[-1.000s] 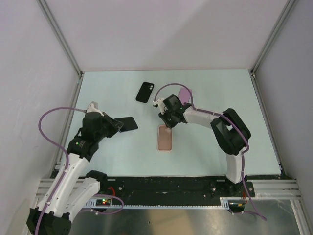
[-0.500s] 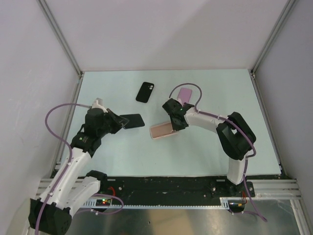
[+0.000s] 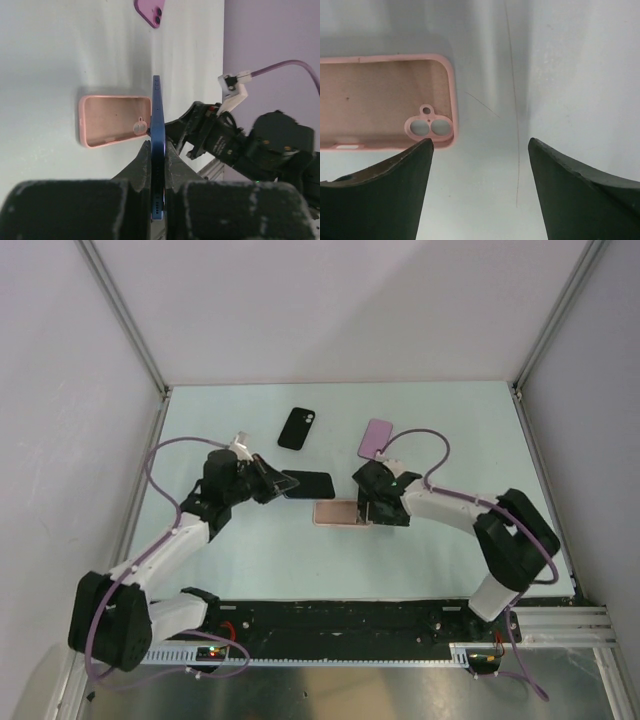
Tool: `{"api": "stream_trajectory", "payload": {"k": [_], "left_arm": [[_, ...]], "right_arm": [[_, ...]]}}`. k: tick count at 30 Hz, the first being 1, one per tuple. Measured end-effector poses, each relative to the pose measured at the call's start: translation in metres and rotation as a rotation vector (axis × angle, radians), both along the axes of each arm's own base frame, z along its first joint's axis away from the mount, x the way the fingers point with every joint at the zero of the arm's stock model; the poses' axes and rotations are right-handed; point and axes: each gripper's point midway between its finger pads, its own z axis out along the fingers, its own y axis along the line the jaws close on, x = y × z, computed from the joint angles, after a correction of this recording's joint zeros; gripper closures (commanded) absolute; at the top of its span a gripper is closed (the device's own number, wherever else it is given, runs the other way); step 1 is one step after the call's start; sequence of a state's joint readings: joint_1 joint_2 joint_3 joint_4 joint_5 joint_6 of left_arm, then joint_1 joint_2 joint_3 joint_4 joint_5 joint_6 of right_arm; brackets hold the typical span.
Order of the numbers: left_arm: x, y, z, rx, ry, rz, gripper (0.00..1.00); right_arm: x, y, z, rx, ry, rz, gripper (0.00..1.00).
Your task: Put the phone into the phone case
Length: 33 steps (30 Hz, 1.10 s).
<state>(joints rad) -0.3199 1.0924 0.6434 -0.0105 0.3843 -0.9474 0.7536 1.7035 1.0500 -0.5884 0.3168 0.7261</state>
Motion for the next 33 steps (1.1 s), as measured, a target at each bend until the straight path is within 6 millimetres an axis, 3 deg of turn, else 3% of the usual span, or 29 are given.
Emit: {"api": "stream_trajectory", "payload": {"k": [4,7,9,14,23,33], "left_arm": [[0.0,-0.019,-0.016,-0.018,0.037,-0.075,1.0],[-0.002,-0.032,-0.034,-0.019,0.088,-0.127,1.0],[-0.003,-0.039,-0.043,-0.02,0.122,-0.158,1.0],[0.0,-0.054,-0.05,-0.031,0.143,-0.21,1.0],[0.001,-0.073,-0.062,-0.047,0.161,-0.259,1.0],[0.004,-0.083,-0.086,-0.056,0.207,-0.266,1.0]], "right_arm": [[0.004,-0.006,0.02,0.12,-0.039,-0.031,0.27],[0.011,-0.019,0.035,0.21,-0.076,-0.072,0.44],[0.015,-0.027,0.041,0.266,-0.094,-0.103,0.49],[0.015,-0.025,0.043,0.375,-0.085,-0.101,0.55],[0.016,0.001,0.052,0.51,-0.076,-0.038,0.63],[0.017,0.012,0.036,0.524,-0.039,-0.026,0.64]]}}
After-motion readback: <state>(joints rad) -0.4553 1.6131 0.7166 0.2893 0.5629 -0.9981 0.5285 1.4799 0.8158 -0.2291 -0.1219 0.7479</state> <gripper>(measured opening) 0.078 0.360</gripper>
